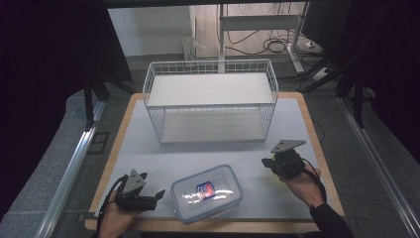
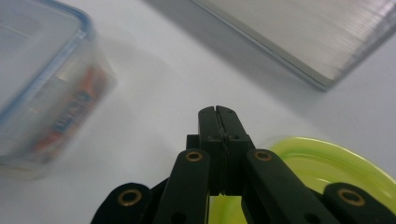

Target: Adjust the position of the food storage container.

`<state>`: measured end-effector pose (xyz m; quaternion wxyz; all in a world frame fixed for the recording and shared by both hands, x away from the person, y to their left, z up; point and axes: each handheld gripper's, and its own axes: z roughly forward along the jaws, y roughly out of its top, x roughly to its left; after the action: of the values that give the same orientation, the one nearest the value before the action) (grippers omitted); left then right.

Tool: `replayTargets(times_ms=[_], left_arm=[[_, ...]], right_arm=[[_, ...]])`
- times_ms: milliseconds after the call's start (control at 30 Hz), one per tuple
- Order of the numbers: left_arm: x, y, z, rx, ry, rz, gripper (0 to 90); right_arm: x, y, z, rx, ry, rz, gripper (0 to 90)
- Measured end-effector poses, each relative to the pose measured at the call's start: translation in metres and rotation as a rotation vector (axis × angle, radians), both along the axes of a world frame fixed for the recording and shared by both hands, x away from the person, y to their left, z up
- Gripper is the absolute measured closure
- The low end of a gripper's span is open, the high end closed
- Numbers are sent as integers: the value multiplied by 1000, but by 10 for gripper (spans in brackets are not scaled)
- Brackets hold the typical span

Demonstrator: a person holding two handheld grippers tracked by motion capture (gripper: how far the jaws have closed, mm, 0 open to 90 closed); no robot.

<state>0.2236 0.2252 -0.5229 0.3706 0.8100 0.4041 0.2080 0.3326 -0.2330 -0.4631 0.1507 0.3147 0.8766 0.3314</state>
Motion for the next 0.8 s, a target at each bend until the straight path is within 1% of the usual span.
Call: replayTargets(times_ms=[67,100,133,167,200,233,300,367,467,533,567,600,633,667,733,767,800], left_arm=[[-2,-1,2,0,9,1,177],[-4,-1,3,-2,17,0,200],[-4,-1,3,-2,17,0,233],[-8,-2,5,-9,25,-15,294],[-8,-2,5,-9,25,-15,336],[-14,-5,8,-29,41,-39,400],[-21,-9,8,-35,53,-65,502],[-28,-13,8,-29,73,-94,584],[-37,-23,4,-8,111,-138,666],[-42,-30,2,7,137,-166,709],[-42,-30,2,7,137,-166,727],[-44,-34,0,11,147,-180,727],[-44,-39,-1,12,158,-196,743],[-43,-43,-1,6,161,-204,744],[-42,-45,-1,-2,164,-207,745],[-41,-51,-1,26,160,-186,755],[-41,-51,-1,26,160,-186,758]], right_arm=[[-8,3,0,33,-9,7,900],[-14,6,-1,55,-5,14,900],[-14,6,-1,55,-5,14,900],[-24,10,-6,77,-5,32,900],[-26,11,-8,79,-1,34,900],[-32,12,-11,89,6,40,900],[-40,14,-17,100,18,47,900],[-47,15,-22,107,38,54,900],[-58,18,-28,117,60,73,900],[-66,22,-31,117,70,92,900],[-66,22,-31,117,70,92,900],[-70,24,-33,120,77,103,900],[-75,31,-35,114,80,128,900],[-77,33,-36,110,80,137,900],[-79,38,-37,111,84,154,899],[-80,40,-37,112,85,159,899],[-80,40,-37,112,85,159,899]])
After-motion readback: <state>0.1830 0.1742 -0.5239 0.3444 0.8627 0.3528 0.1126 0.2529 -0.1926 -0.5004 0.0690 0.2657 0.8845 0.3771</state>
